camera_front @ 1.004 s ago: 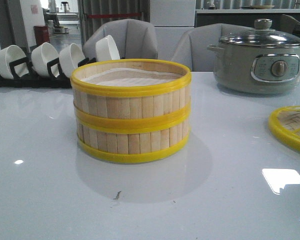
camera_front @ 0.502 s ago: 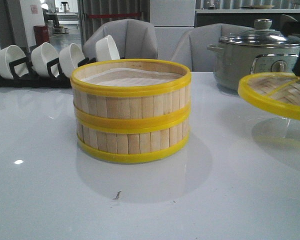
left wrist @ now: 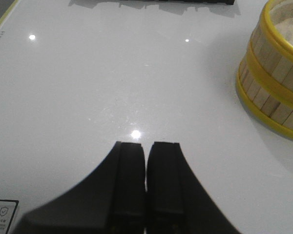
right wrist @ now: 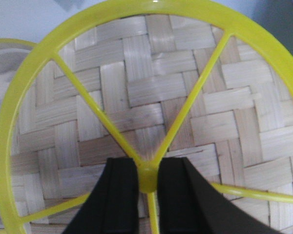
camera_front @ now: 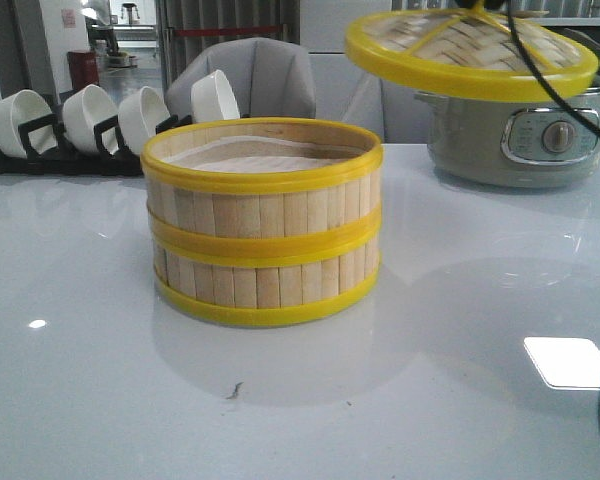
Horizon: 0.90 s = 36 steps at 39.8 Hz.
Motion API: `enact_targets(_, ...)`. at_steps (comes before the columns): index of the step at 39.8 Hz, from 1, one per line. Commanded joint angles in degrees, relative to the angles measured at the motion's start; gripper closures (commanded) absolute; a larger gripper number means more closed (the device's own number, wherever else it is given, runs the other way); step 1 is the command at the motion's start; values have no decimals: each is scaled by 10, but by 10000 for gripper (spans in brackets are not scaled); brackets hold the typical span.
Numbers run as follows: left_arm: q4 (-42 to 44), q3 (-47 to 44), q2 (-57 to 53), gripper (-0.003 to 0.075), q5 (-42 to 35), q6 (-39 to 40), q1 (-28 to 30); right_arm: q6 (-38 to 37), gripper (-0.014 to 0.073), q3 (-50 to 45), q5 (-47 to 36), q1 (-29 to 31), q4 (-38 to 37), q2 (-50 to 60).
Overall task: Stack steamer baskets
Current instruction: 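Carry the lid over the stack and lower it onto the top basket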
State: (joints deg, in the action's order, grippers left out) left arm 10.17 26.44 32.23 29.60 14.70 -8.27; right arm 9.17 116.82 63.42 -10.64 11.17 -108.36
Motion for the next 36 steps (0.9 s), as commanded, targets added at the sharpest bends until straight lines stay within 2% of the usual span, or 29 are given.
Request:
enact_targets(1, -1, 16, 1, 636, -44, 4, -3, -2, 544, 39, -34, -37, 10, 38)
enact_targets(15, -1, 16, 1, 636, -44, 4, -3, -2, 544, 46, -76, -168, 10, 5)
enact_targets(23, -1, 16, 1, 636, -44, 4, -3, -2, 544, 46, -90, -192, 9, -32)
enact_targets(36, -1, 16, 1, 636, -44, 4, -3, -2, 544, 56, -102, -194, 2, -63)
